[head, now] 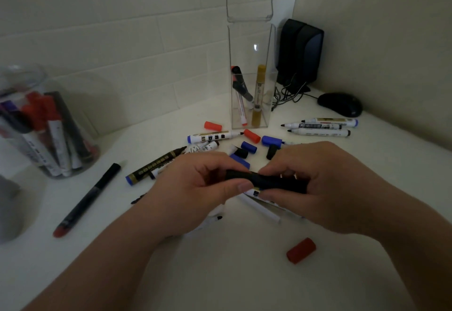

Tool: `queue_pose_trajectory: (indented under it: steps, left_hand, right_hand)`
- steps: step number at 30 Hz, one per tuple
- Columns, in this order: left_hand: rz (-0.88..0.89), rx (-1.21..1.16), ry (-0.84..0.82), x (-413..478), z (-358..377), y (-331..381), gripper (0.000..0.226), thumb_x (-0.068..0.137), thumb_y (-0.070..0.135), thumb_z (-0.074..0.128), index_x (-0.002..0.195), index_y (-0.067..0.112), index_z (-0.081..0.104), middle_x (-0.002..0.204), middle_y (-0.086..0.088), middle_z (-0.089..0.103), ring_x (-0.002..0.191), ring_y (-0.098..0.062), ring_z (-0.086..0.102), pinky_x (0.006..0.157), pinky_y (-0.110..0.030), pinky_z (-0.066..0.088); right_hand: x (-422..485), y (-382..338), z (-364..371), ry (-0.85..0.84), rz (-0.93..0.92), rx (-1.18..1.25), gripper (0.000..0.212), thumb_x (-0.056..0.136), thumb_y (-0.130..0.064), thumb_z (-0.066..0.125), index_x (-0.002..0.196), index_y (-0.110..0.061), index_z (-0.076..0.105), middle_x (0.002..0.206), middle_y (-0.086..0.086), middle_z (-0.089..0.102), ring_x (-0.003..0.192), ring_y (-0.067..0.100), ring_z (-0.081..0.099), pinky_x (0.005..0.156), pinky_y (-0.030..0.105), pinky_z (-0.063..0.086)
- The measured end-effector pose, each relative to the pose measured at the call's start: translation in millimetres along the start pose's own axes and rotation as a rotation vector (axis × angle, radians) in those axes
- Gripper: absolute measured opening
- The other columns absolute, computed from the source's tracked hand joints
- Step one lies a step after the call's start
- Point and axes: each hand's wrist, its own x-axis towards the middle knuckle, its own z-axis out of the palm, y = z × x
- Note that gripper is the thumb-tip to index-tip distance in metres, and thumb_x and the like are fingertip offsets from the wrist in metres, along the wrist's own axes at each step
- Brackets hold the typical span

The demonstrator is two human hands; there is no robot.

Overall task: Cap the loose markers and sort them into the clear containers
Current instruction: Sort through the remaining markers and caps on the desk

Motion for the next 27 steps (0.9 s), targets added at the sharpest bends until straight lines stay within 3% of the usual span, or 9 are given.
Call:
queue_pose_trajectory:
  steps: [2,5,11,15,17,19,21,24,27]
  left_hand:
    - [-0.015,-0.059,-0.02,-1,2,2,0.022,0.079,0.047,0.066,0.097,0.038,0.075,0.072,0.007,0.07,0.063,-0.014,0.065,0.063,-0.03,0.056]
    - [-0.022,-0.105,-0.049,-2,1,3,0.02,0.081,0.036,0.068,0.098,0.028,0.077,0.068,0.009,0.071,0.061,-0.01,0.067,0.06,-0.017,0.051]
    - [0.045,-0.093,-0.045,-5,-1,6,0.021,0.083,0.028,0.071,0.101,0.021,0.077,0.076,0.011,0.073,0.066,-0.013,0.071,0.061,-0.019,0.053]
    - [0.091,-0.011,0.017,-3,1,8,0.019,0.084,0.038,0.066,0.1,0.032,0.074,0.082,0.011,0.071,0.075,-0.014,0.071,0.067,-0.027,0.058]
    - [0.087,-0.018,0.108,-1,-3,7,0.015,0.083,0.038,0.065,0.096,0.037,0.071,0.082,0.01,0.072,0.077,-0.015,0.069,0.069,-0.029,0.058]
    - [0.031,-0.088,0.249,1,-17,0,0.013,0.083,0.03,0.066,0.092,0.037,0.07,0.082,0.015,0.073,0.077,-0.008,0.07,0.07,-0.019,0.056]
    - [0.035,-0.085,0.407,1,-35,-8,0.013,0.084,0.026,0.069,0.09,0.038,0.07,0.081,0.018,0.073,0.074,-0.003,0.068,0.074,-0.017,0.054]
    - [0.048,-0.022,0.549,1,-56,-17,0.015,0.086,0.02,0.076,0.092,0.032,0.069,0.077,0.02,0.071,0.07,-0.002,0.065,0.073,-0.024,0.055]
    - [0.024,0.135,0.491,-5,-72,-18,0.016,0.083,0.022,0.078,0.097,0.027,0.074,0.088,0.011,0.072,0.08,-0.015,0.069,0.08,-0.04,0.059]
  right_hand:
    - [-1,-1,1,0.008,-0.052,-0.056,0.028,0.088,-0.052,0.052,0.102,-0.036,0.071,0.073,-0.02,0.057,0.066,0.003,0.053,0.057,0.016,0.039]
    - [-1,-1,3,0.0,-0.08,-0.063,0.035,0.09,-0.054,0.046,0.102,-0.034,0.072,0.07,-0.018,0.058,0.061,0.003,0.052,0.054,0.02,0.045]
    - [0,4,6,0.016,0.094,0.354,0.012,0.079,-0.037,0.074,0.09,-0.031,0.075,0.077,-0.018,0.066,0.067,0.003,0.062,0.057,0.011,0.047]
    - [4,8,3,-0.058,0.186,0.549,0.017,0.076,-0.032,0.074,0.091,-0.024,0.071,0.074,-0.003,0.071,0.058,0.007,0.062,0.055,0.018,0.052]
    - [3,13,-2,-0.067,0.224,0.48,0.011,0.081,-0.026,0.074,0.09,-0.024,0.069,0.074,-0.002,0.071,0.057,0.01,0.063,0.056,0.02,0.055]
    - [0,22,-8,-0.01,0.284,0.363,0.008,0.083,-0.025,0.073,0.087,-0.027,0.067,0.074,-0.005,0.069,0.059,0.007,0.062,0.056,0.021,0.054]
    - [0,32,-11,0.06,0.345,0.202,0.008,0.083,-0.027,0.073,0.085,-0.032,0.066,0.073,-0.009,0.065,0.068,-0.002,0.059,0.057,0.017,0.044]
    - [1,45,-12,0.047,0.468,-0.003,0.01,0.082,-0.035,0.075,0.083,-0.037,0.065,0.078,-0.012,0.062,0.07,0.004,0.057,0.059,0.021,0.036]
    - [8,50,-1,-0.071,0.552,-0.107,0.012,0.082,-0.041,0.076,0.082,-0.037,0.064,0.079,-0.008,0.063,0.073,0.009,0.057,0.059,0.025,0.038]
